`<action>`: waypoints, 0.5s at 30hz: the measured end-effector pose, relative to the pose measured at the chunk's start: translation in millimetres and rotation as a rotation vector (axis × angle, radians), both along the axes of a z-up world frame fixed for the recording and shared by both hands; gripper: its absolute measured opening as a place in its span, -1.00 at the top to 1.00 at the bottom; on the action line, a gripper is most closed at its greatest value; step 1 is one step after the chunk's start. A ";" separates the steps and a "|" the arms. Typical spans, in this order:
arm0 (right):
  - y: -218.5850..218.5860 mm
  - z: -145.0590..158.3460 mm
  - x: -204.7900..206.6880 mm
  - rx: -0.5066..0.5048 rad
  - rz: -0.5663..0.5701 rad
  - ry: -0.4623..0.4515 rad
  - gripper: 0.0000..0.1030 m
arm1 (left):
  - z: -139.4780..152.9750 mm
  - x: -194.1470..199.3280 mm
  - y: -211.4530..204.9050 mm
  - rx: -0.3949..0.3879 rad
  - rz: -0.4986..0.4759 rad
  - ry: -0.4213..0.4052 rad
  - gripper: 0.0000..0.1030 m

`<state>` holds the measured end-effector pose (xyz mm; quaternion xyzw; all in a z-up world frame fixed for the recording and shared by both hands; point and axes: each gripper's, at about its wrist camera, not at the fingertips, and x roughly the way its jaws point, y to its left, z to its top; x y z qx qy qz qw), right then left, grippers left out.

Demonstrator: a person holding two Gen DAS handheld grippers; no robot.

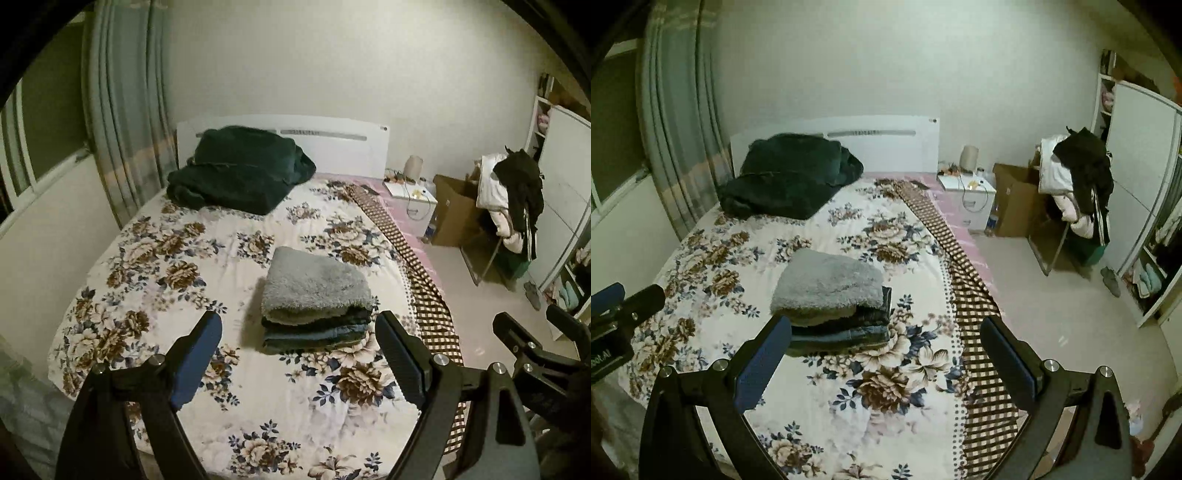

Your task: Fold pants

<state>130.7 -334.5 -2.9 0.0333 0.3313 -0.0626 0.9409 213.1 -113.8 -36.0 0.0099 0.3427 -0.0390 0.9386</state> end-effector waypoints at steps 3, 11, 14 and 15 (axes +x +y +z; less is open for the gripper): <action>6.5 21.4 -21.1 -0.012 0.003 -0.029 -1.00 | 12.4 -13.9 6.5 -0.009 -0.003 -0.015 -0.64; 28.6 56.9 -52.0 -0.008 0.012 -0.059 -1.00 | 24.2 -37.4 24.8 0.003 -0.001 -0.029 -0.75; 36.1 60.0 -53.3 -0.012 0.011 -0.064 -1.00 | 21.1 -41.3 25.9 0.007 -0.004 -0.017 -0.97; 38.0 60.4 -52.4 -0.008 0.013 -0.061 -1.00 | 20.4 -42.1 25.9 0.011 -0.003 -0.020 -0.97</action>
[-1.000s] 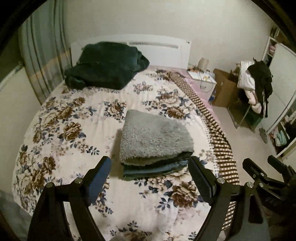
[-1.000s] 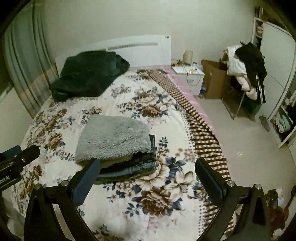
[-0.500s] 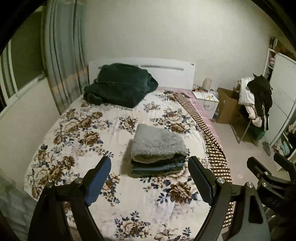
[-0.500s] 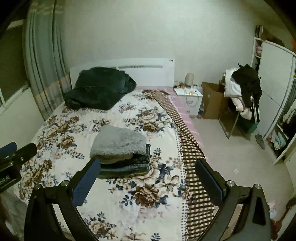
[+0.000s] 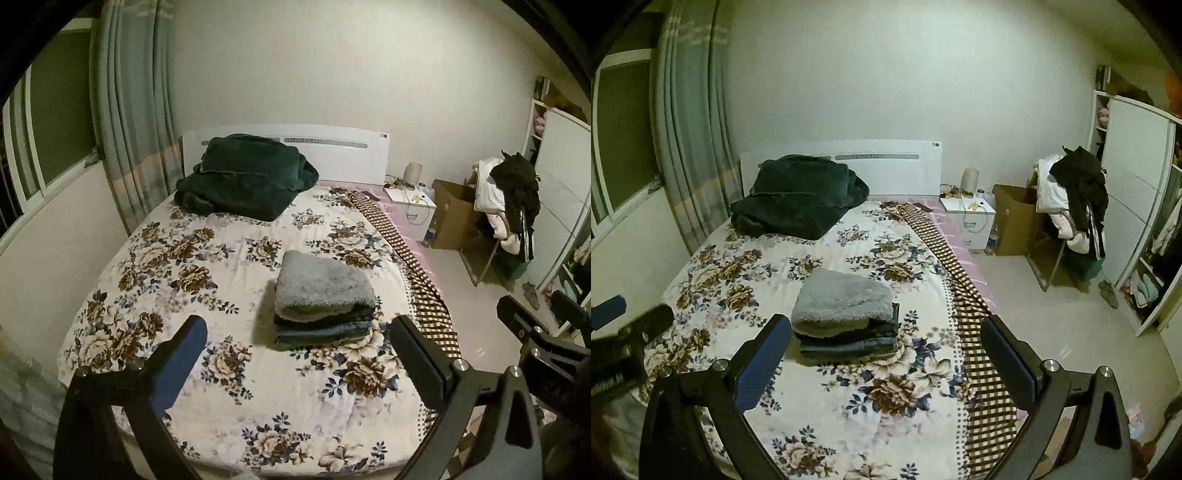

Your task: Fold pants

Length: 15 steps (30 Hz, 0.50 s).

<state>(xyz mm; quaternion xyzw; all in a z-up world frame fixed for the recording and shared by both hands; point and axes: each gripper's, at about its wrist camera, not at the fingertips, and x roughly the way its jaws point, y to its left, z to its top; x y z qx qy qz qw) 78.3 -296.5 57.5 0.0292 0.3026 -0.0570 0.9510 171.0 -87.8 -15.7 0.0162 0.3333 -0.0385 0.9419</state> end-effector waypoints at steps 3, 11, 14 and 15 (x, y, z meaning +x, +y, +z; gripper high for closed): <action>3.9 -1.3 0.5 0.003 -0.003 0.008 -1.00 | -3.4 -1.2 -0.4 0.016 0.002 0.008 -0.97; 2.1 -5.4 5.9 0.007 -0.007 0.022 -1.00 | -5.7 -2.7 5.4 0.015 0.020 0.013 -0.97; 2.3 -5.7 6.7 0.007 -0.010 0.021 -1.00 | -5.2 -4.1 6.0 0.016 0.021 0.012 -0.97; 2.0 -6.2 7.6 0.006 -0.008 0.022 -1.00 | -5.0 -4.2 6.0 0.016 0.021 0.011 -0.97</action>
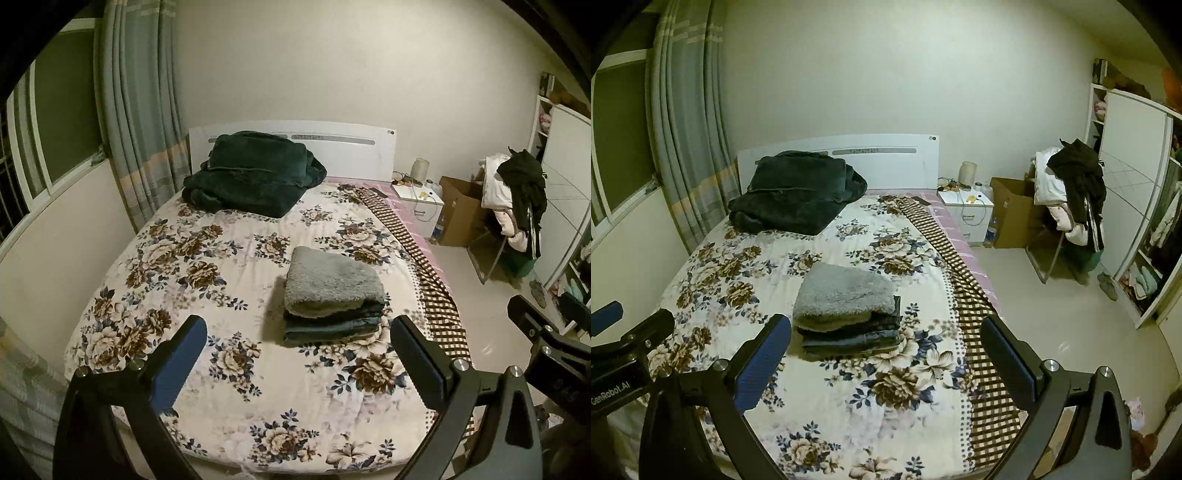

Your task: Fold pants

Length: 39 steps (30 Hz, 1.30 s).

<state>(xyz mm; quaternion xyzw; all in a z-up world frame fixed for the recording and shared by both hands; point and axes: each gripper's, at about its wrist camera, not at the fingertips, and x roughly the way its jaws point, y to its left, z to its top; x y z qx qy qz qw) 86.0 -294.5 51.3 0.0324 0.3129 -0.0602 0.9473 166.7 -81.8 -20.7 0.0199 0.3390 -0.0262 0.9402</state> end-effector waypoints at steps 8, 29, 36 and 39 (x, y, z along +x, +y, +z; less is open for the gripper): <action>2.2 -0.4 -4.3 0.004 -0.004 0.006 -1.00 | 0.4 -0.3 -0.3 0.005 0.001 -0.002 -0.97; 4.3 -1.9 -8.3 0.008 -0.008 0.001 -1.00 | 6.2 -1.5 9.5 0.002 0.008 -0.012 -0.97; 4.6 -2.0 -9.4 0.008 -0.008 0.003 -1.00 | 7.1 -0.3 10.7 0.003 0.010 -0.012 -0.97; 5.4 -1.7 -10.0 0.010 -0.008 0.006 -1.00 | 8.1 0.2 11.9 0.002 0.010 -0.012 -0.97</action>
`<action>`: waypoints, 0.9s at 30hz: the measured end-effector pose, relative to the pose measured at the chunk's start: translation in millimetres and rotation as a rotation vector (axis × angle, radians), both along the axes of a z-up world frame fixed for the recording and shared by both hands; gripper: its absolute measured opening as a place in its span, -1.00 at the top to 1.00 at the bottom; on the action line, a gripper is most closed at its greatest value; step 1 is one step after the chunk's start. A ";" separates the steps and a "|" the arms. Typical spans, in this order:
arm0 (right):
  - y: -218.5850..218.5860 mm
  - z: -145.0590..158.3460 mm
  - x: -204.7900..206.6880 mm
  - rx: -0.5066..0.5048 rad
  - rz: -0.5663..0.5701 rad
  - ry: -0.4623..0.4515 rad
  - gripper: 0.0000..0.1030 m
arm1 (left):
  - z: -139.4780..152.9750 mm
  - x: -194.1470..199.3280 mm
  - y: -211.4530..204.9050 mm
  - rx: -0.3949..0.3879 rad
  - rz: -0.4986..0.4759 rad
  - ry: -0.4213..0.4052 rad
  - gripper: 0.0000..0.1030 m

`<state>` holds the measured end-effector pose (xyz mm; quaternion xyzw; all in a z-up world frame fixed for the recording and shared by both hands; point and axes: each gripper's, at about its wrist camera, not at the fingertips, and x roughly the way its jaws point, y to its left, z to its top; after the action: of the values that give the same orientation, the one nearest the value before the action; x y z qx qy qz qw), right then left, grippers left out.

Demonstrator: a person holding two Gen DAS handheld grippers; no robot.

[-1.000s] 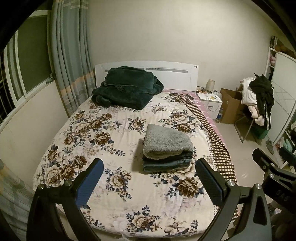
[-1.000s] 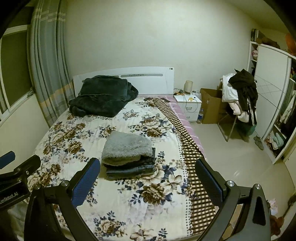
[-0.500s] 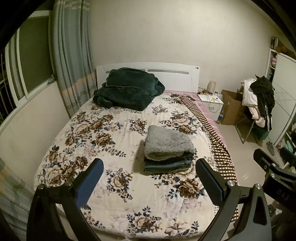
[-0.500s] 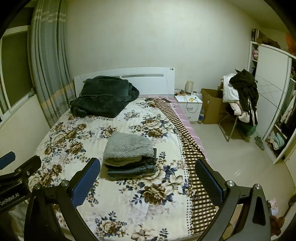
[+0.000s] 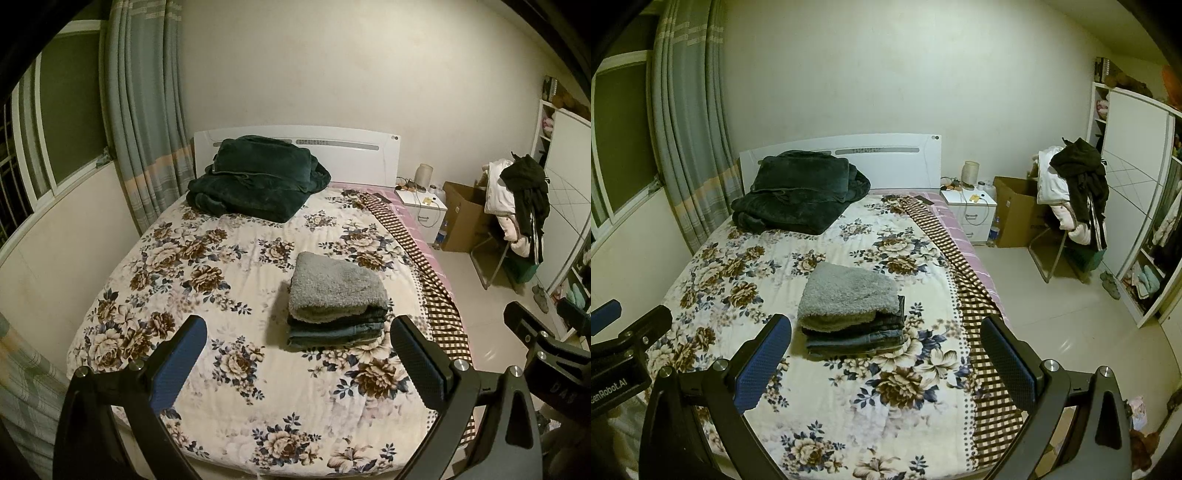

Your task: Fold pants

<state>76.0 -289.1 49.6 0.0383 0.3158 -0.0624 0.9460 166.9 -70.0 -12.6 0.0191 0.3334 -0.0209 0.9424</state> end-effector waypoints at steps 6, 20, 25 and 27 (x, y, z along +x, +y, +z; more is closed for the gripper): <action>1.4 1.1 0.9 0.001 0.002 0.002 -1.00 | -1.5 -0.7 -0.7 0.000 0.000 0.000 -0.97; 1.0 1.9 3.8 0.001 0.004 0.001 -1.00 | 1.9 0.2 1.4 0.002 0.007 -0.002 -0.97; 0.9 2.3 3.2 0.003 0.004 0.003 -1.00 | 1.0 -0.6 0.8 0.002 0.009 -0.003 -0.97; 2.7 2.4 3.9 0.002 0.006 0.003 -1.00 | 0.5 -0.6 1.3 -0.003 0.008 0.000 -0.97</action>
<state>80.0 -286.4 52.0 0.0381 0.3174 -0.0593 0.9457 166.3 -68.7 -12.1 0.0164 0.3332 -0.0173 0.9425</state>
